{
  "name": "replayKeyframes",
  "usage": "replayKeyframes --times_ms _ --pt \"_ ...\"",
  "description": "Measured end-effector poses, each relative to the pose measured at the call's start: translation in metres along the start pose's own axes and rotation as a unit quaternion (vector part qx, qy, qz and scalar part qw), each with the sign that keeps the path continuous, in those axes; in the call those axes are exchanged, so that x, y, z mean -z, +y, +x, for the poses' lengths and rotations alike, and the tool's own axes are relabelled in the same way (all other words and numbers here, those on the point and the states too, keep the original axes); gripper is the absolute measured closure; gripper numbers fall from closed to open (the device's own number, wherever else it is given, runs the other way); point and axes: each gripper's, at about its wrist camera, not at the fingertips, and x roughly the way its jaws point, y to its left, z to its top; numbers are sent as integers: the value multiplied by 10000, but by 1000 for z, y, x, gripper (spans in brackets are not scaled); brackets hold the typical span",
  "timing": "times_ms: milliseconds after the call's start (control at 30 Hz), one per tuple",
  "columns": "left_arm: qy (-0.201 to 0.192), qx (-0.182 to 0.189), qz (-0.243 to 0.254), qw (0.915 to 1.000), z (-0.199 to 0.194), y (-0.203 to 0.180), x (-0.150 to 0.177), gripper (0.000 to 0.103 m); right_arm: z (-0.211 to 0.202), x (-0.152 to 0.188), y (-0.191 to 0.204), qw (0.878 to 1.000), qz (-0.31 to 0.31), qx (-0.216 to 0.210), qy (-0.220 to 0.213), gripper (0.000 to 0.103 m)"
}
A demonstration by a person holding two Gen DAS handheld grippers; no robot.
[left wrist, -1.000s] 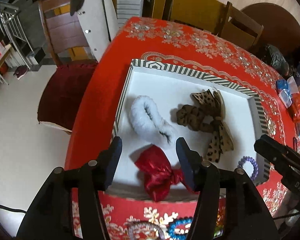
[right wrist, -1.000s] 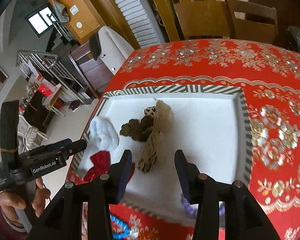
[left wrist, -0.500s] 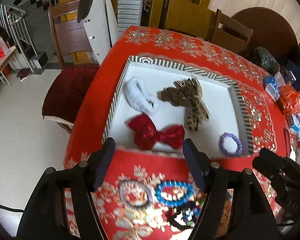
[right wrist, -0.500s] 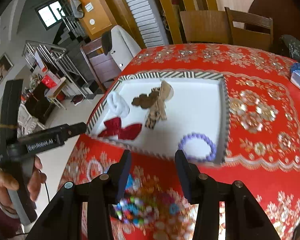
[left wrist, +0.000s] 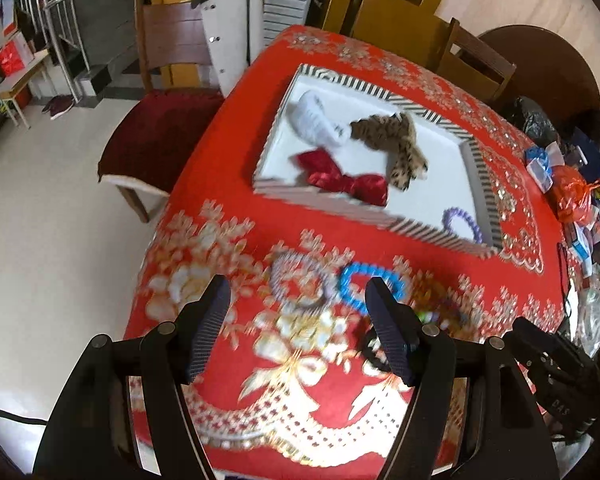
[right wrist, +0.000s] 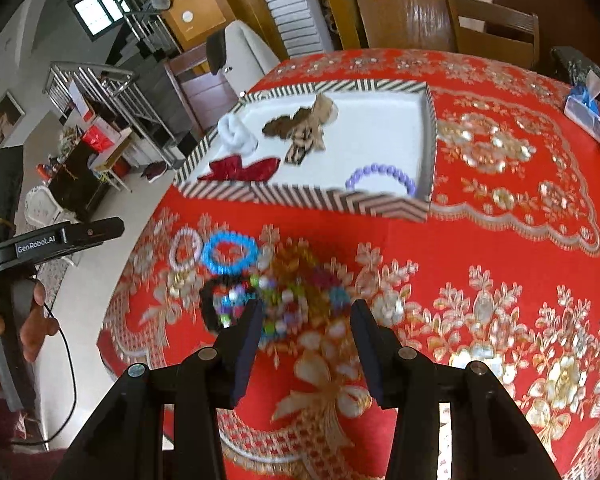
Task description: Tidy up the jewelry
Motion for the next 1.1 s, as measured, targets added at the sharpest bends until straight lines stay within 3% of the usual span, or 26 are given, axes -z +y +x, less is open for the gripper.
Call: replayKeyframes --times_ms 300,400,533,867,933,1100 --pt "191 7 -184 9996 4 8 33 33 19 19 2 9997 -116 -118 161 59" --pt "227 1 -183 9996 6 7 37 33 27 16 5 9995 -118 -228 184 65" --pt "226 -27 -190 9996 7 8 37 33 39 4 16 9990 -384 -188 158 71" --pt "391 42 -256 9989 17 16 34 33 78 -10 31 9905 -1284 -38 494 73" --pt "402 64 -198 9990 18 13 34 33 83 -12 28 9899 -1259 -86 650 93" --pt "437 173 21 9989 21 -1 33 33 73 -6 20 9923 -1063 -141 616 94"
